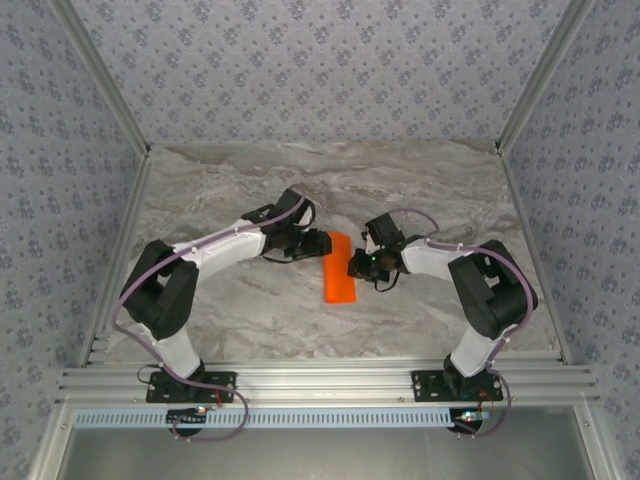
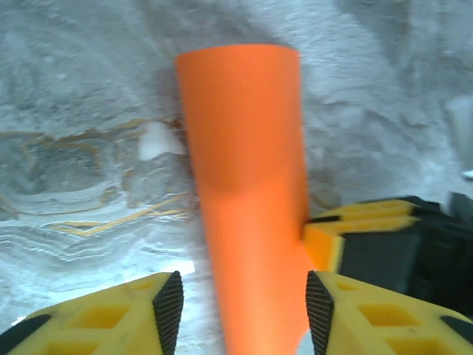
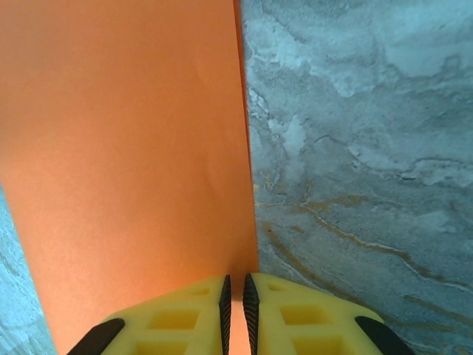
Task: Fold a paper plane with a square sheet of paper (fold left side to right side)
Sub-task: Hold the square sheet of paper at the center of the table, then first fold the square sheet of paper in half at the center of the table.
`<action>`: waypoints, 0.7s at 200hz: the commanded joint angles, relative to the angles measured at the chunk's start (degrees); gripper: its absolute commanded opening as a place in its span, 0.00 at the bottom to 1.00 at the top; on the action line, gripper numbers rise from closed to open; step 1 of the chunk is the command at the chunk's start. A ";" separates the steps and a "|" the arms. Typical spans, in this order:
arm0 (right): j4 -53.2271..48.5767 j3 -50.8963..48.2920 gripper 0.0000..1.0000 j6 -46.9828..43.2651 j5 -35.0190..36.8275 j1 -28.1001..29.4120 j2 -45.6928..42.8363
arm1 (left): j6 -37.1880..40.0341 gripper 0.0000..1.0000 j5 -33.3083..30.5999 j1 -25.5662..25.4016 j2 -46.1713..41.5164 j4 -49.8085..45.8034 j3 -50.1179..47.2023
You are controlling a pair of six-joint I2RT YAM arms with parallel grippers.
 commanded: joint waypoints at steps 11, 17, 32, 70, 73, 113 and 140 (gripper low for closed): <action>-5.93 -0.17 0.19 -0.48 3.41 0.58 2.86 | -2.01 0.35 9.34 -0.90 2.26 7.25 -1.74; -6.03 0.02 0.19 -0.47 3.42 0.58 3.03 | -2.38 0.33 10.48 -1.13 2.80 8.31 -1.78; -6.23 0.32 0.19 -0.47 3.44 0.74 3.25 | -3.13 0.30 12.54 -1.60 4.21 10.56 -1.45; -6.94 0.77 0.19 -0.48 3.70 0.97 3.53 | -3.21 0.28 13.23 -1.89 6.98 11.13 -1.24; -7.00 0.80 0.19 -0.49 3.70 1.02 3.56 | -3.07 0.28 13.14 -1.91 7.24 11.00 -1.37; -7.98 1.46 0.18 -0.48 4.07 1.10 3.93 | -1.25 0.27 10.13 -1.73 9.99 7.52 -1.83; -8.94 1.94 0.18 -0.49 4.21 1.11 4.14 | -2.29 0.26 9.82 -0.88 11.04 9.20 -4.24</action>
